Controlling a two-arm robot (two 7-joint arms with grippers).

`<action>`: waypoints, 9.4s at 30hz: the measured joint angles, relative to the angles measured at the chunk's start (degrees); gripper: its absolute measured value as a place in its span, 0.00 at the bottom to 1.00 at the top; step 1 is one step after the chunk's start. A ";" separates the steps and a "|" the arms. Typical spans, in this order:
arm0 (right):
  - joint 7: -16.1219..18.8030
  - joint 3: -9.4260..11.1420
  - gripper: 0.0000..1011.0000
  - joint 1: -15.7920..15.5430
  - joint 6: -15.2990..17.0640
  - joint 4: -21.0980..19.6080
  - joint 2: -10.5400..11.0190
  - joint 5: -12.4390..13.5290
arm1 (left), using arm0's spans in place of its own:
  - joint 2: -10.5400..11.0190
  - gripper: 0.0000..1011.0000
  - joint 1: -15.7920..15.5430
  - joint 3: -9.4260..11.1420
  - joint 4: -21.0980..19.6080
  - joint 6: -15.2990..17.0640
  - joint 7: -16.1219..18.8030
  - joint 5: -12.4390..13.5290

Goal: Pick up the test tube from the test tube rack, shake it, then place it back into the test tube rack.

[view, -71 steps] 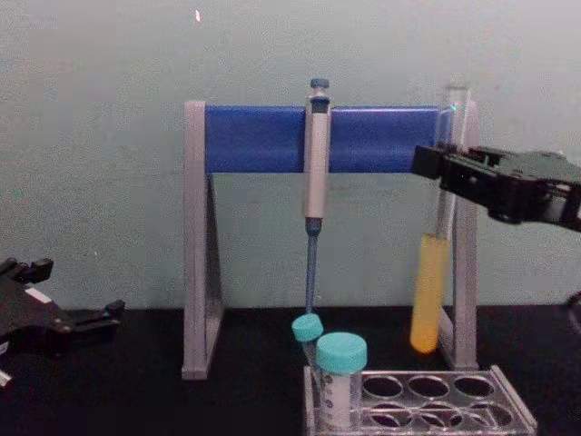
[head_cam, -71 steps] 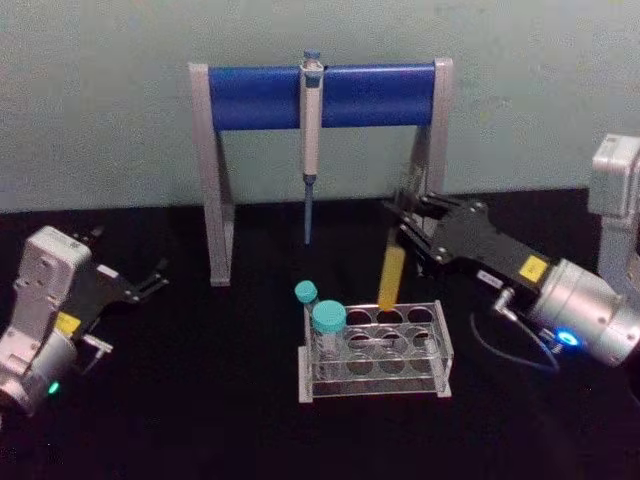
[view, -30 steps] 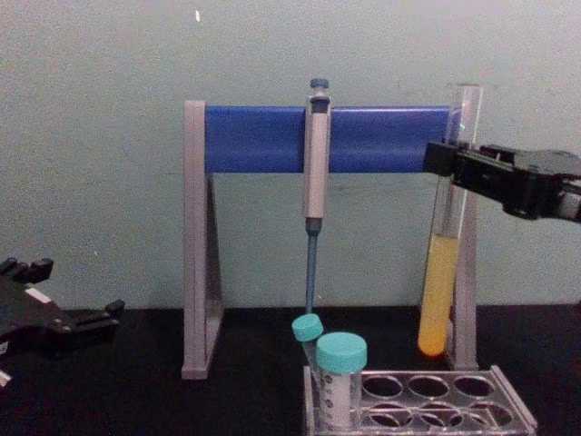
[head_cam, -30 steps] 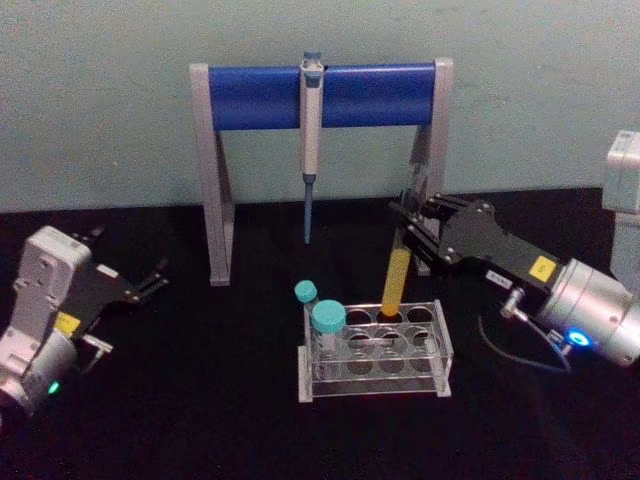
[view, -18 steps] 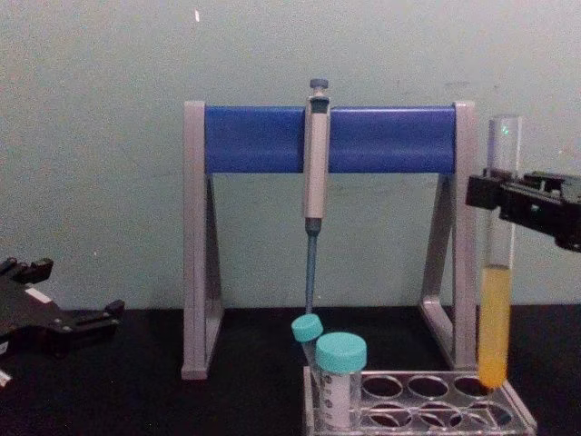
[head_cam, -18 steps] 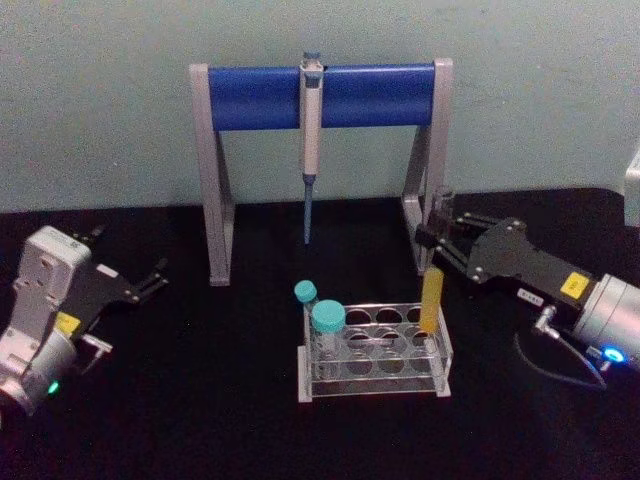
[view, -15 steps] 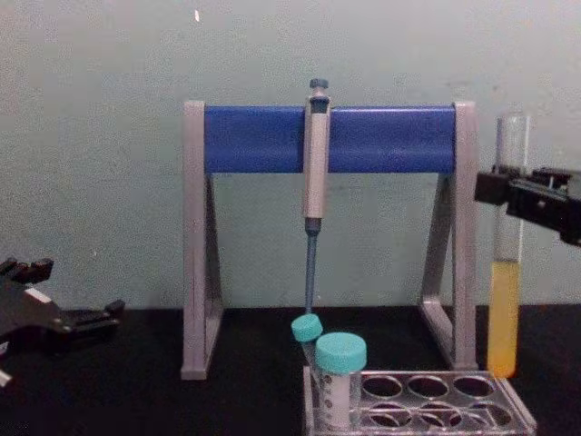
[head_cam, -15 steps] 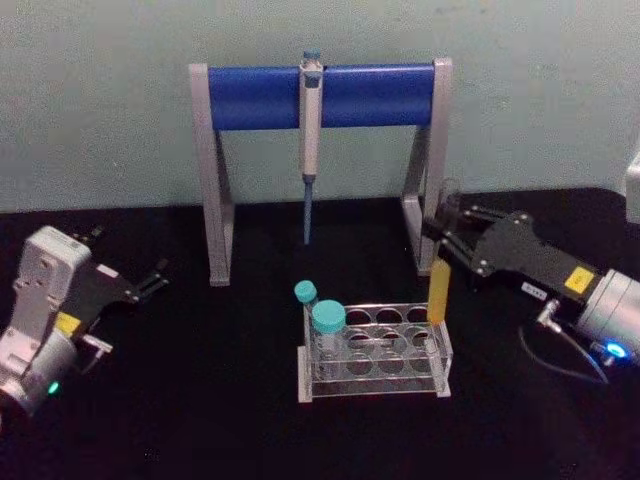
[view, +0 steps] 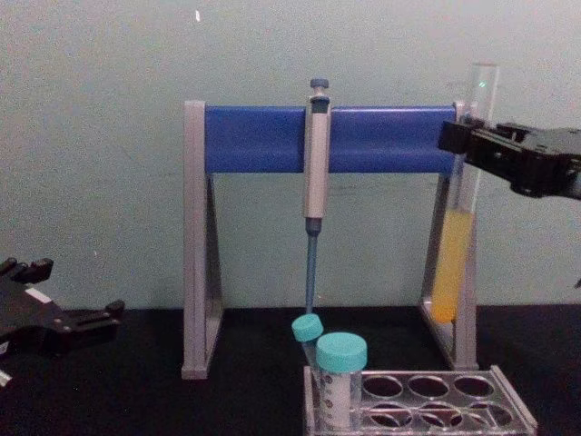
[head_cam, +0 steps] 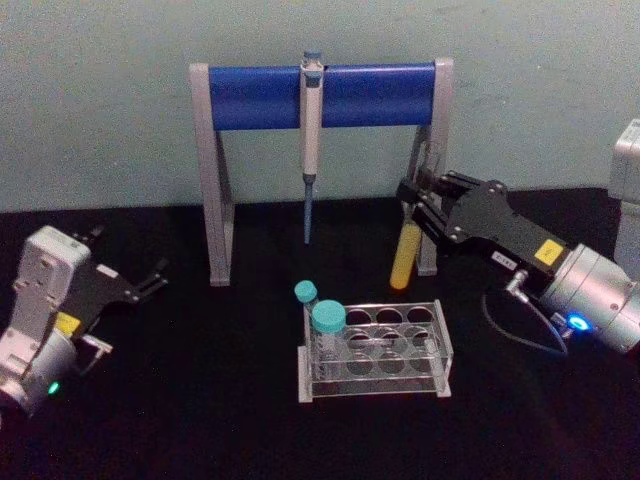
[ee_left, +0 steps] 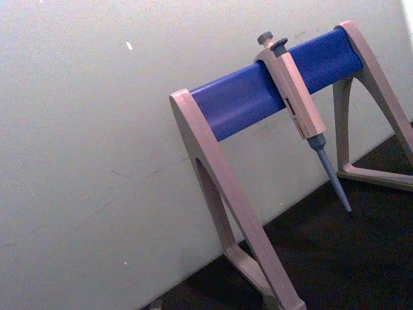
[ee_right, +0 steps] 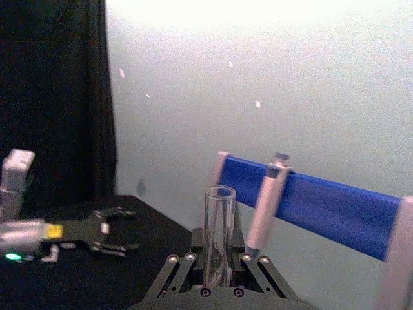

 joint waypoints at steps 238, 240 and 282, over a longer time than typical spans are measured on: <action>0.31 -3.15 0.99 -2.43 6.05 6.09 2.29 -2.23 | 0.00 0.99 0.00 0.00 0.00 0.00 0.00 0.00; 0.31 -3.15 0.99 -2.43 6.05 6.09 2.29 -2.23 | 0.00 0.99 0.00 0.00 0.00 0.00 0.00 0.00; -24.70 10.13 0.99 -10.93 5.26 3.69 -8.36 -10.71 | 0.00 0.99 0.00 0.00 0.00 0.00 0.00 0.00</action>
